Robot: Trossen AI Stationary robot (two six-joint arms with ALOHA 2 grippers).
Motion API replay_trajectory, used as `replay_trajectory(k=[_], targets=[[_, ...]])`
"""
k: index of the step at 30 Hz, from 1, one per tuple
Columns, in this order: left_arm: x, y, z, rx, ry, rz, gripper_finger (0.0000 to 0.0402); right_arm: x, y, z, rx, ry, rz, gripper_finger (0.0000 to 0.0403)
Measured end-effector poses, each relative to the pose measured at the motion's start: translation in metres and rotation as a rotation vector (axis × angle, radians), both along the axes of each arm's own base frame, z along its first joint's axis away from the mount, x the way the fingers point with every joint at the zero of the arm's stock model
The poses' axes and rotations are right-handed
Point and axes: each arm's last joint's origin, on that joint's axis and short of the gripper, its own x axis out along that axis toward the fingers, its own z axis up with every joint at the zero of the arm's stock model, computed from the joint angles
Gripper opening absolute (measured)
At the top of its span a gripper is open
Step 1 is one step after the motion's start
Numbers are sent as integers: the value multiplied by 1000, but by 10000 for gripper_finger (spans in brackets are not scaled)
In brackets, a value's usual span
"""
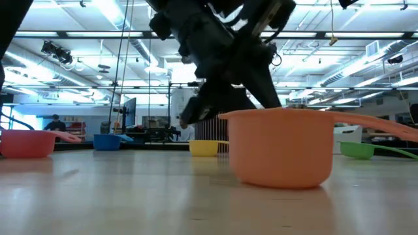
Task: Nest measuring cups in basket
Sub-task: Stack the blue measuring cup on top of the orange measuring cup
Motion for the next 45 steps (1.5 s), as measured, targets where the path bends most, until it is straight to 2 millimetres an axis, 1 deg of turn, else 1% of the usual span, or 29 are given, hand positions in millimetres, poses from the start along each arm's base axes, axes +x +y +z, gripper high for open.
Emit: replay_trajectory(k=[4,9,13,20,23,26,31,35,42,45], targets=[[-4,1,17,5,-31,-16,86,0,0,0,-1,0,1,18],[-14,9,53,10,-98,-15,77,0,0,0,-3,5,1,18],[-27,19,84,18,-131,15,69,0,0,0,-21,0,11,18],[-60,38,131,86,-147,128,36,1,-2,0,-52,-20,-32,18],[-79,45,149,116,-132,203,12,1,-3,1,-67,-29,-54,18],[-98,50,164,128,-117,294,5,1,-4,1,-108,-42,-91,18],[-125,53,182,117,-85,372,4,1,-6,1,-164,-54,-92,18],[-147,56,190,125,-22,401,3,3,-10,1,-162,-53,-125,18],[-186,62,197,157,121,430,3,12,-21,11,-69,-158,-310,18],[-202,60,200,167,164,414,3,19,-23,14,-108,-206,-363,18]])
